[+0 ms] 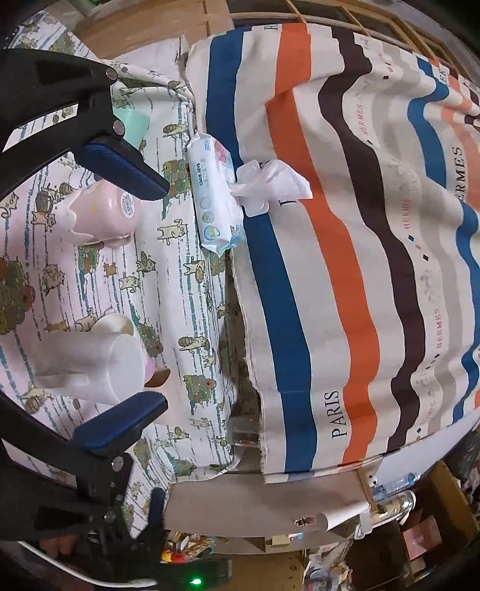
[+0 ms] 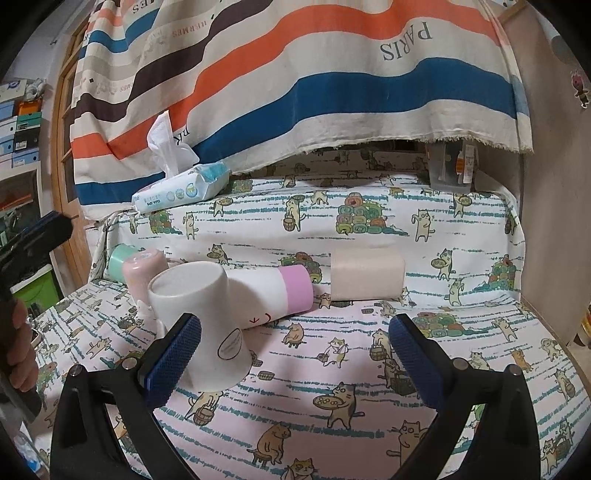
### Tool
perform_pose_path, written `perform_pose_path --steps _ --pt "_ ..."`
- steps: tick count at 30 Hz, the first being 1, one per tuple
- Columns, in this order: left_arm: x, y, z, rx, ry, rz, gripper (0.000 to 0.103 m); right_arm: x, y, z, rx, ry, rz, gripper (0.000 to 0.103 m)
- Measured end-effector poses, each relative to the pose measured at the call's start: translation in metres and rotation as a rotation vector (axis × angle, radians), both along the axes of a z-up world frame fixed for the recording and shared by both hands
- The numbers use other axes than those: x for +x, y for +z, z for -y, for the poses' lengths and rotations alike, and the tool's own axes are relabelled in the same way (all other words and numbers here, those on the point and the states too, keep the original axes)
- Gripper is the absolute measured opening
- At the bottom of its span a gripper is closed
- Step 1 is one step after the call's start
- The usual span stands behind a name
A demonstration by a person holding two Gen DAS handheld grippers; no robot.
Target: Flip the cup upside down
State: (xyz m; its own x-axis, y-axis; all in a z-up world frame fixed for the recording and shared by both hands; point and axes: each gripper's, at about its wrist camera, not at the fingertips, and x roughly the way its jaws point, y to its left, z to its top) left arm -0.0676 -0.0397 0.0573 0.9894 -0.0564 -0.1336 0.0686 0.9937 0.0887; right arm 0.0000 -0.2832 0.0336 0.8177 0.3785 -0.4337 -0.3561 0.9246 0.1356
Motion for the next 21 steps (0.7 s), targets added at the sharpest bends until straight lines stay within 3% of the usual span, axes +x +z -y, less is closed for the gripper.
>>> perform_pose_path --steps 4,9,21 --pt "-0.006 -0.010 -0.006 0.009 0.008 0.006 0.103 -0.003 0.002 0.002 0.014 0.002 0.020 0.102" --pt "-0.008 -0.024 -0.020 -0.056 0.023 -0.020 0.103 -0.009 0.005 0.002 0.019 -0.010 0.061 0.102" --pt "0.004 -0.045 -0.032 -0.114 0.088 -0.142 0.103 -0.010 0.002 -0.007 -0.033 -0.046 0.073 0.102"
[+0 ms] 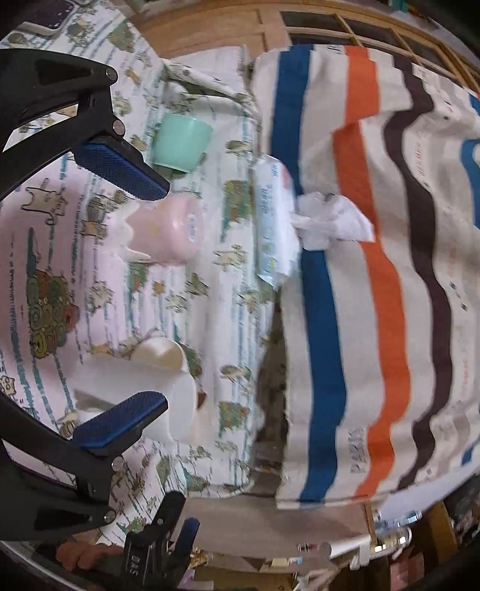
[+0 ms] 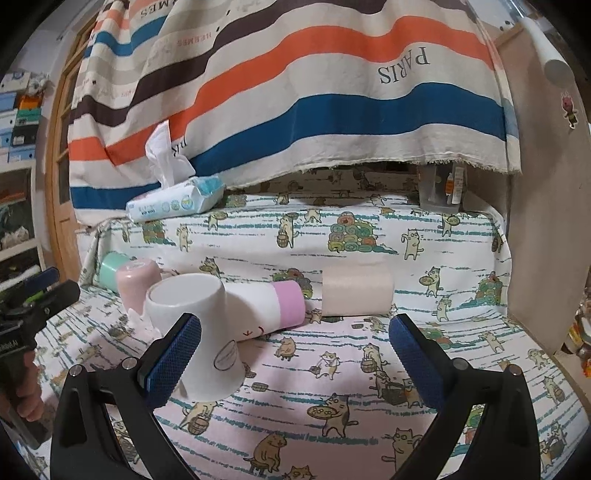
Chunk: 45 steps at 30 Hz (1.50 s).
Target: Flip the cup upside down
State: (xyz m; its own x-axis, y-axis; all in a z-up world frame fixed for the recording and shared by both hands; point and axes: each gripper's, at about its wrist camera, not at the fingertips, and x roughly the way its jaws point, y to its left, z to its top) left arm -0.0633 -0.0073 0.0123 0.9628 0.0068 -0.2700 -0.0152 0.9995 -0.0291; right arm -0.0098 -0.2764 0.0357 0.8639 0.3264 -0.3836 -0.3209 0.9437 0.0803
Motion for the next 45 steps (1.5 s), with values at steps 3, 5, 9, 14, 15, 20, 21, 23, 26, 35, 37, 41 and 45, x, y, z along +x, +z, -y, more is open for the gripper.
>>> perform_pose_path --steps 3,5,9,14,15,20,21,23,26,35,37,41,45 --pt "0.0102 -0.0058 -0.0026 -0.004 0.033 -0.068 0.103 -0.0012 0.0001 -0.0047 -0.026 0.003 0.007 0.102" --pt "0.0085 -0.0063 -0.0024 -0.003 0.029 -0.063 0.103 -0.0016 -0.0001 -0.0072 -0.040 0.008 0.010 0.102" --pt "0.0094 -0.0073 0.0030 0.021 0.015 -0.071 0.103 -0.0017 0.0000 -0.0080 -0.039 0.018 0.010 0.102" --pt "0.0080 -0.0054 0.0028 0.022 0.025 -0.059 0.103 -0.0017 0.0001 -0.0084 -0.042 0.019 0.011 0.102" --pt "0.0083 -0.0050 0.0025 0.021 0.027 -0.058 0.103 -0.0016 0.0001 -0.0087 -0.042 0.019 0.011 0.102" --pt "0.0089 -0.0048 0.0019 0.021 0.025 -0.064 0.103 -0.0018 0.0003 -0.0086 -0.042 0.019 0.011 0.102" --pt "0.0091 -0.0048 0.0020 0.021 0.025 -0.064 0.103 -0.0020 0.0003 -0.0086 -0.042 0.019 0.011 0.102" --pt "0.0092 -0.0048 0.0019 0.020 0.024 -0.064 0.103 -0.0020 0.0005 -0.0084 -0.041 0.021 0.011 0.102" --pt "0.0095 -0.0053 0.0027 0.024 0.023 -0.067 0.103 -0.0023 0.0003 -0.0095 -0.044 0.025 0.012 0.102" --pt "0.0110 -0.0056 0.0025 0.020 0.022 -0.068 0.103 -0.0031 -0.0003 -0.0105 -0.044 0.025 0.009 0.102" --pt "0.0110 -0.0056 0.0025 0.020 0.022 -0.069 0.103 -0.0028 -0.0005 -0.0104 -0.044 0.025 0.009 0.102" --pt "0.0117 -0.0058 0.0016 0.020 0.029 -0.068 0.103 -0.0028 -0.0016 -0.0109 -0.045 0.027 0.004 0.102" --pt "0.0120 -0.0059 0.0004 0.019 0.031 -0.068 0.103 -0.0018 -0.0033 -0.0110 -0.048 0.028 -0.004 0.102"
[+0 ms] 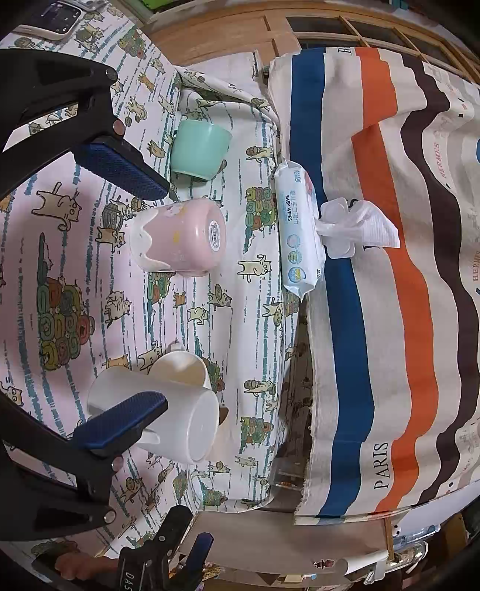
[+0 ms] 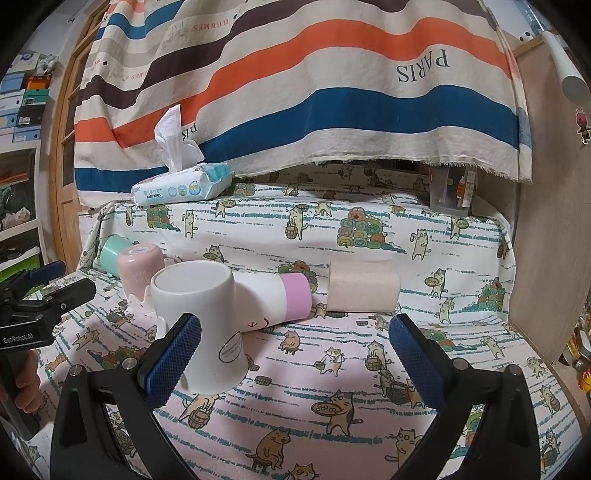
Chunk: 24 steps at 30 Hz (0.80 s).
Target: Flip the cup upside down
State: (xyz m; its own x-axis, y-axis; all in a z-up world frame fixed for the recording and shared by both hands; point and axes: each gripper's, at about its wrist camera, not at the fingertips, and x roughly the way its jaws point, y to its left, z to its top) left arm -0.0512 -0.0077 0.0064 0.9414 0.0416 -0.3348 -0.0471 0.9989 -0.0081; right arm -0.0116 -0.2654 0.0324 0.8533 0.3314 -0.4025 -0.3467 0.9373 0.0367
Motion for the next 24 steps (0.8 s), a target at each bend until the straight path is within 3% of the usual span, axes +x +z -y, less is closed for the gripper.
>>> perform_pose_path --steps 24 --pt "-0.0002 -0.0001 -0.0011 0.000 0.001 0.000 0.103 0.0009 0.0000 -0.0002 -0.001 0.001 -0.002 0.102"
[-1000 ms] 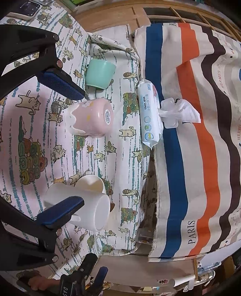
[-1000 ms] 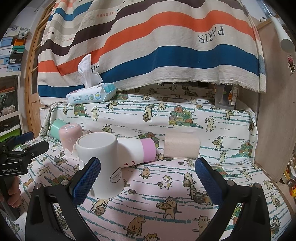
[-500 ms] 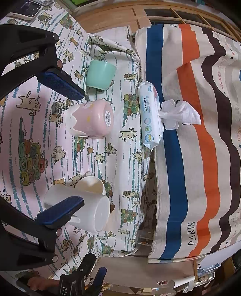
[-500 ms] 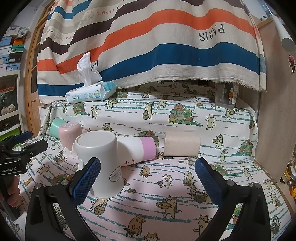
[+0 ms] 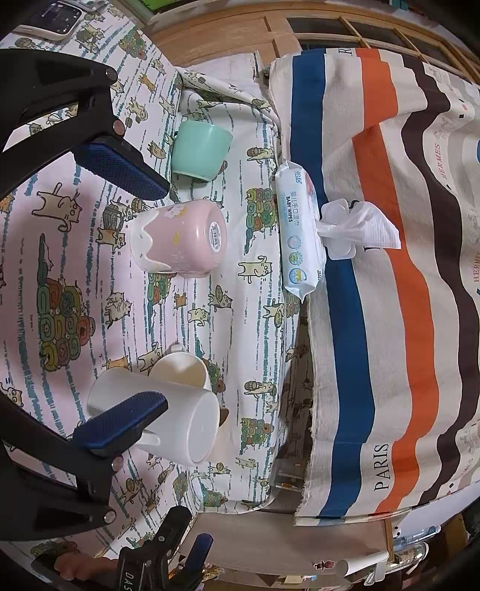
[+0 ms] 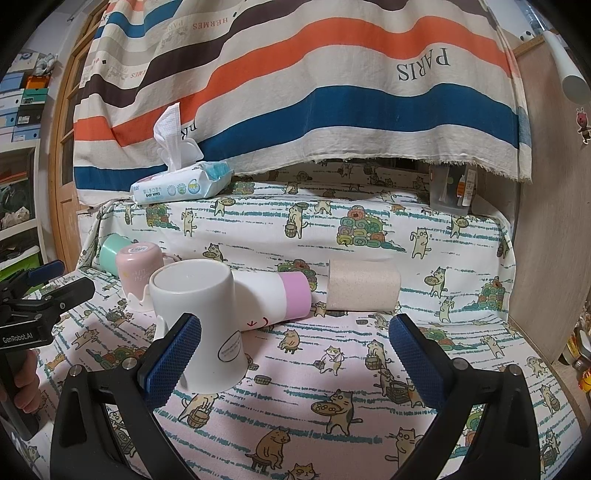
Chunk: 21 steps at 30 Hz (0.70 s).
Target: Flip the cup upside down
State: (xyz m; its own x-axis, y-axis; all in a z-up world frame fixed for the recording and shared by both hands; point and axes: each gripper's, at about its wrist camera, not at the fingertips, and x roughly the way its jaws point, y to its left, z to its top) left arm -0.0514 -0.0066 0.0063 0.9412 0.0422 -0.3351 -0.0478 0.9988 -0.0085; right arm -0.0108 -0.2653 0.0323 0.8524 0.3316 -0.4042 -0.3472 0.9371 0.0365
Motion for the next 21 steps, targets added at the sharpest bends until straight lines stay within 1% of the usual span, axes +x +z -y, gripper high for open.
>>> perform_pose_path --steps 21 --pt "0.0003 -0.0002 -0.0016 -0.001 0.000 -0.001 0.103 0.0006 -0.0003 0.0001 0.000 0.001 -0.001 0.102"
